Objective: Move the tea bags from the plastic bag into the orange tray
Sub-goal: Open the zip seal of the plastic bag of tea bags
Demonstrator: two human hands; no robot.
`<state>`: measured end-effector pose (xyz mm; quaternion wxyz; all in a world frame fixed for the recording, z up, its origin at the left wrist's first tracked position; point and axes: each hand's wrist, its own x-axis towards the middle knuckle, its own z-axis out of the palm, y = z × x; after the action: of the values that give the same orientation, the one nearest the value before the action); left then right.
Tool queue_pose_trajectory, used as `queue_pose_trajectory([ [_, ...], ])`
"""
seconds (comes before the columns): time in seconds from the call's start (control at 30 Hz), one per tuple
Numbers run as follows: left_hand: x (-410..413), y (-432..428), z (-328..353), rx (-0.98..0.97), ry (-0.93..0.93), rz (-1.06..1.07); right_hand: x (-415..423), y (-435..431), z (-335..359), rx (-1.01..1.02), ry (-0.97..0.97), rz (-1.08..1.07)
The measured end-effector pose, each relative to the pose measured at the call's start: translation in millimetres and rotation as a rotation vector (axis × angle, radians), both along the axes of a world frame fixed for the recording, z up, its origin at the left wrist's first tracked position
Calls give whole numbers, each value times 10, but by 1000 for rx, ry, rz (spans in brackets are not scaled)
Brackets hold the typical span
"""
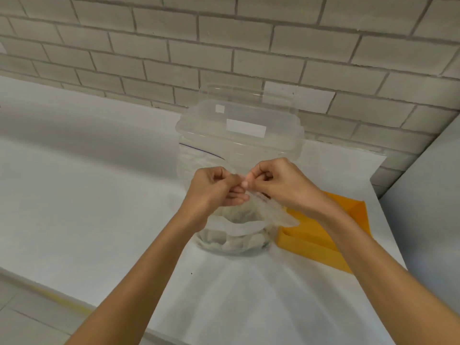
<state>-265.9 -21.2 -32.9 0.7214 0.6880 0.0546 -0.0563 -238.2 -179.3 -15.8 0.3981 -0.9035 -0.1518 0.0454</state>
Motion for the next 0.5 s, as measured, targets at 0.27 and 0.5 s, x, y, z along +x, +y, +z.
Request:
queue_pose_trajectory([
  [0.27, 1, -15, 50, 183, -72, 91, 182, 156, 61, -234, -349, -171],
  [0.5, -47, 353, 237, 431, -73, -268, 463, 263, 295, -222, -357, -212],
])
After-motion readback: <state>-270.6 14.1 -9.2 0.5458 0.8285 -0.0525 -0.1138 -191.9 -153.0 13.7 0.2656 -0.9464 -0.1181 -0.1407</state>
